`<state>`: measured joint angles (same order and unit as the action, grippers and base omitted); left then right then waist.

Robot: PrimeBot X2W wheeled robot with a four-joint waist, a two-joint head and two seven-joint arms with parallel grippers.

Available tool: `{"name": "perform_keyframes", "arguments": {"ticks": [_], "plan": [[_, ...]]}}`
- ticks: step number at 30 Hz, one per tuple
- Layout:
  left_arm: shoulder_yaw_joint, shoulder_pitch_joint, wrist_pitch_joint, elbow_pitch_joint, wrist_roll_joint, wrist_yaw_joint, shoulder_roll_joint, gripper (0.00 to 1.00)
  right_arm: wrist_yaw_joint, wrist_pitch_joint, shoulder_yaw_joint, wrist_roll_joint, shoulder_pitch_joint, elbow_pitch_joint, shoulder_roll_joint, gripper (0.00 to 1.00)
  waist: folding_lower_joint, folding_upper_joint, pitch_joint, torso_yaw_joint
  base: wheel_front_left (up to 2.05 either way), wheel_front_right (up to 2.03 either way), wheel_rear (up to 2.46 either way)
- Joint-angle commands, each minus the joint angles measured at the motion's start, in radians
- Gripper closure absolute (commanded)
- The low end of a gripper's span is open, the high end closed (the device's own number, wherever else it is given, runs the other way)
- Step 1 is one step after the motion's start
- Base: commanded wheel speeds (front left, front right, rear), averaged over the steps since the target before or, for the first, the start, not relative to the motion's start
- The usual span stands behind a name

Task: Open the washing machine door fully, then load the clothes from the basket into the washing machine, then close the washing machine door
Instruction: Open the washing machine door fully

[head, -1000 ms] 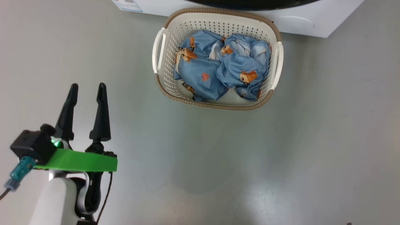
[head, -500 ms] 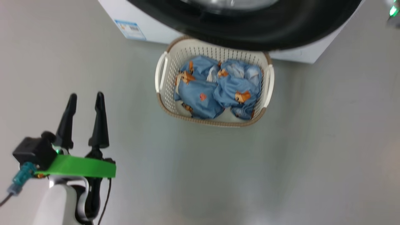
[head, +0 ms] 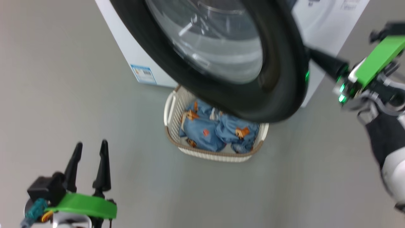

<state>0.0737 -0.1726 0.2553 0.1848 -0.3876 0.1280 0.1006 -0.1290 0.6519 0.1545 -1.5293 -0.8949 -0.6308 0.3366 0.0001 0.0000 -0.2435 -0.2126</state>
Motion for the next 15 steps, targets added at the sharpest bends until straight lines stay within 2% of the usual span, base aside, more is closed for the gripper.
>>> {"name": "perform_keyframes", "arguments": {"ticks": [1,15], "plan": [[-0.04,0.017,0.006,-0.012,0.016,0.003,0.029,0.0,-0.002,0.017,0.022,-0.025,0.046,0.054,-0.032,1.0,-0.0001,0.0,0.089,-0.024,0.0,0.0,0.0],[-0.045,0.092,0.006,0.014,0.049,0.003,0.032,0.0,-0.002,0.081,0.052,-0.069,0.279,0.164,-0.065,1.0,-0.0001,0.0,0.217,-0.132,0.0,0.0,0.0]]}}
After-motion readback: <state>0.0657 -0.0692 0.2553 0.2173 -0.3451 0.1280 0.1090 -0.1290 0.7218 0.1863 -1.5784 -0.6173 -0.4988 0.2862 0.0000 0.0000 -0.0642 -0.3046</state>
